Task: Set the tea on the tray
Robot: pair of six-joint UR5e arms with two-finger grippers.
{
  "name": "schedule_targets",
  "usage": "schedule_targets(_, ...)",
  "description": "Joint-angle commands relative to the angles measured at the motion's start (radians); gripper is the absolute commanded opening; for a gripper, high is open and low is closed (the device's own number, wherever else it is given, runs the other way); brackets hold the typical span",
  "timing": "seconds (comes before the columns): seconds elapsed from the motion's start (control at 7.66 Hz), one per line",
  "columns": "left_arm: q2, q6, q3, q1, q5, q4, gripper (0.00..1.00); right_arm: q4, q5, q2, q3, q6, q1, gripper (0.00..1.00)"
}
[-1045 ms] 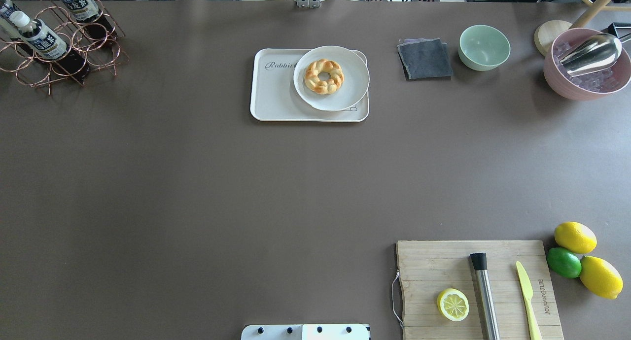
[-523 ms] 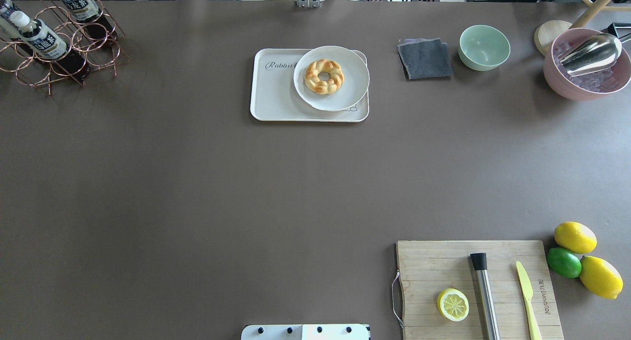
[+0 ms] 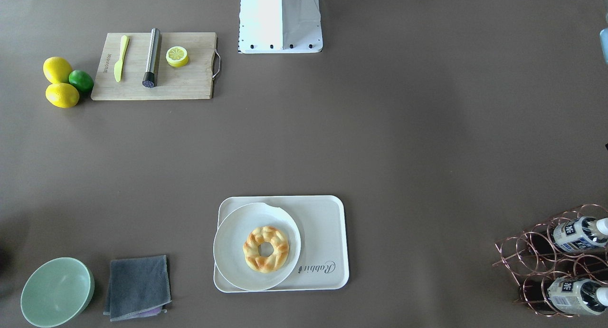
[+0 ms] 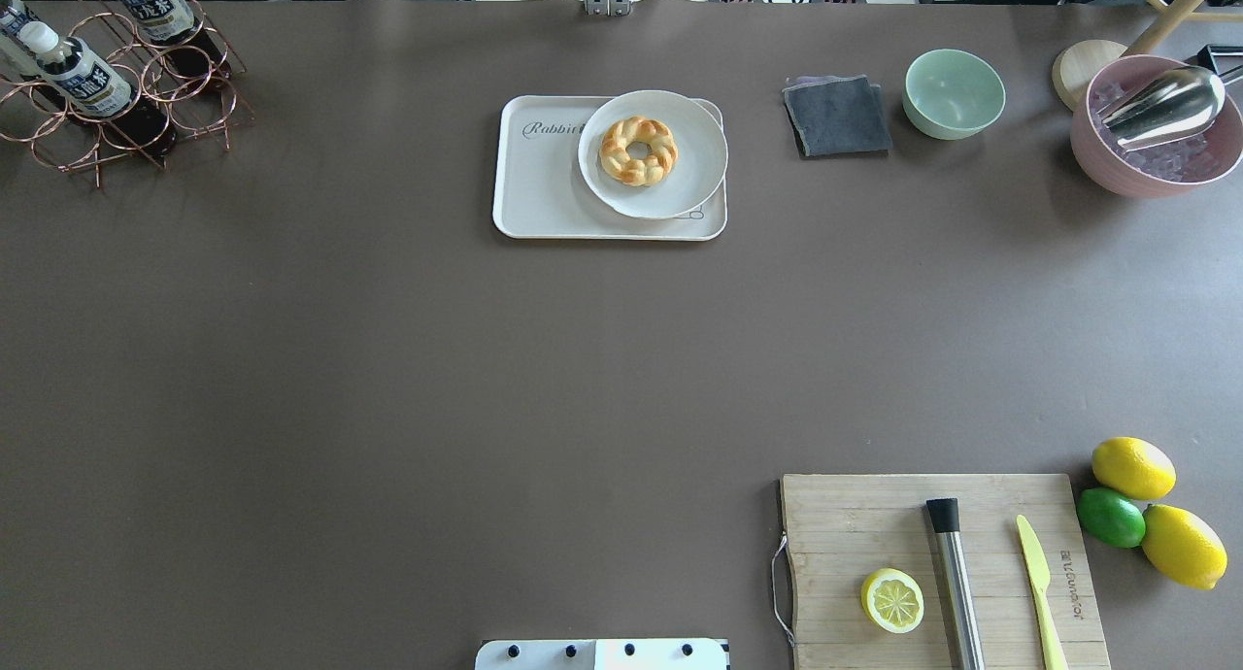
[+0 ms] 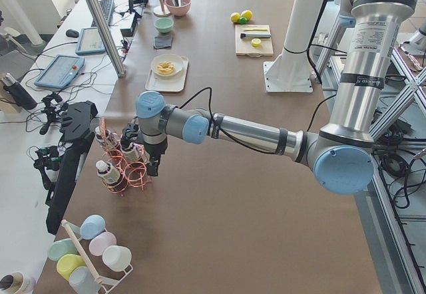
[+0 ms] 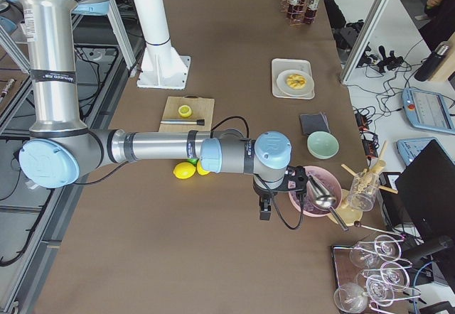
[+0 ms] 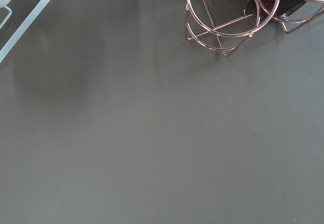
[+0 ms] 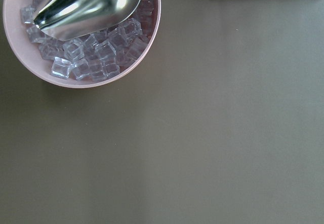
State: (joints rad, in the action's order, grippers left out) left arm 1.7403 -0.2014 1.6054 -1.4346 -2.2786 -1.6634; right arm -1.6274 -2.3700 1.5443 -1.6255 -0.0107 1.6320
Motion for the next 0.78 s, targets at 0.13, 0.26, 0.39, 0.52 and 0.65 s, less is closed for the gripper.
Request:
schedule_targets(0.13,-0.094,0.001,0.13,-0.01,-0.007,-0.126,0.97,-0.002,0.0,0.007,-0.01,0.0,0.005,1.0)
schedule_targets(0.26,-0.125,-0.003,0.123,-0.01,-0.007,-0.254,0.97,-0.002,0.0,0.01,-0.01,0.0,0.005,1.0)
schedule_targets(0.39,-0.128,-0.101,0.111,-0.004,-0.002,-0.354,0.97,0.0,0.002,0.01,-0.008,0.0,0.005,1.0)
schedule_targets(0.52,-0.121,-0.239,0.097,0.029,0.002,-0.459,0.97,0.0,0.0,0.01,-0.007,0.0,0.005,1.0)
schedule_targets(0.65,-0.113,-0.333,0.088,0.069,0.078,-0.516,0.97,0.0,0.002,0.01,-0.004,0.0,0.005,1.0)
